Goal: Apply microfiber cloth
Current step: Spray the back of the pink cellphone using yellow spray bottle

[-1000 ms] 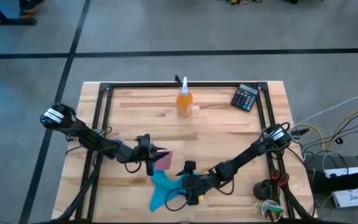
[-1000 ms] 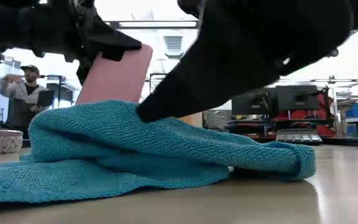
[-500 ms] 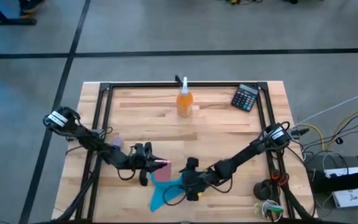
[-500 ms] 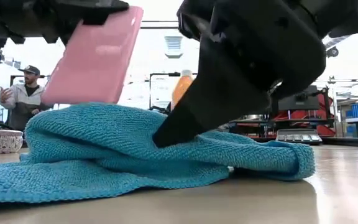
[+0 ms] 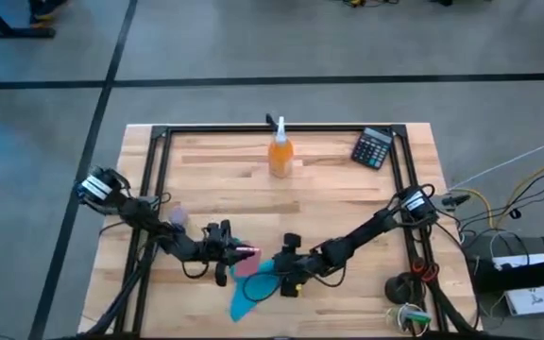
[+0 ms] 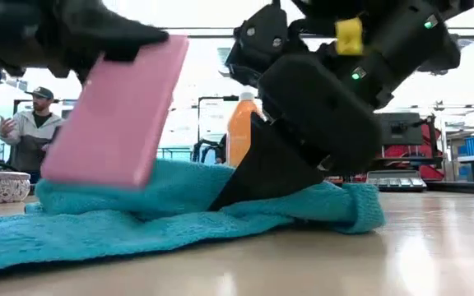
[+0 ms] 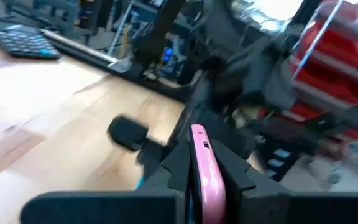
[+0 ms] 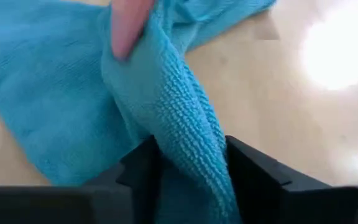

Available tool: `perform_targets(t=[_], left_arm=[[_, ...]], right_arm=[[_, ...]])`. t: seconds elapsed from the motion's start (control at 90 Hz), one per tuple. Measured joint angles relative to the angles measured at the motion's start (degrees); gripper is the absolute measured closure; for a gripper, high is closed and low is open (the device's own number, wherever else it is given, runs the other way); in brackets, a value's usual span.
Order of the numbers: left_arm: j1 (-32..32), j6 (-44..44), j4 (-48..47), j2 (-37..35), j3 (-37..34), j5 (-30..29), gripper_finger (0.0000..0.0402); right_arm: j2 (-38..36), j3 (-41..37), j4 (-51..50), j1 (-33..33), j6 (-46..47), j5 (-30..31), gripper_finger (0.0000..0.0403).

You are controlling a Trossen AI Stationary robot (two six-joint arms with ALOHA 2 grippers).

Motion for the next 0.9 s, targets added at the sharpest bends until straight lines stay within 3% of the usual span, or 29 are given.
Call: perform_targets(t=[0.189,0.344,0.456,0.689,0.9], left_arm=[[0.3,11.5,3.4,1.5,0.0,-3.0,0.0384],[1.8,22.8,4.4,1.4,0.0,-6.3,0.0385],[5.0,29.5,4.3,1.3,0.0,-7.8,0.0385],[14.7,30.7,5.3,1.1,-0.7,4.1,0.0385],[21.8,32.3,9.7,0.7,-1.6,9.7,0.0385]], right_arm=[[-1.3,0.1,-4.2,-1.9,-0.6,0.2,0.0335],[-1.8,0.1,-6.7,-3.7,-0.8,4.7,0.0386],[-1.9,0.1,-7.5,-5.6,-2.1,4.8,0.0398],[-2.1,0.3,-10.2,-11.0,-2.1,4.7,0.0398],[-2.7,0.3,-13.2,-16.7,-5.4,4.5,0.04]])
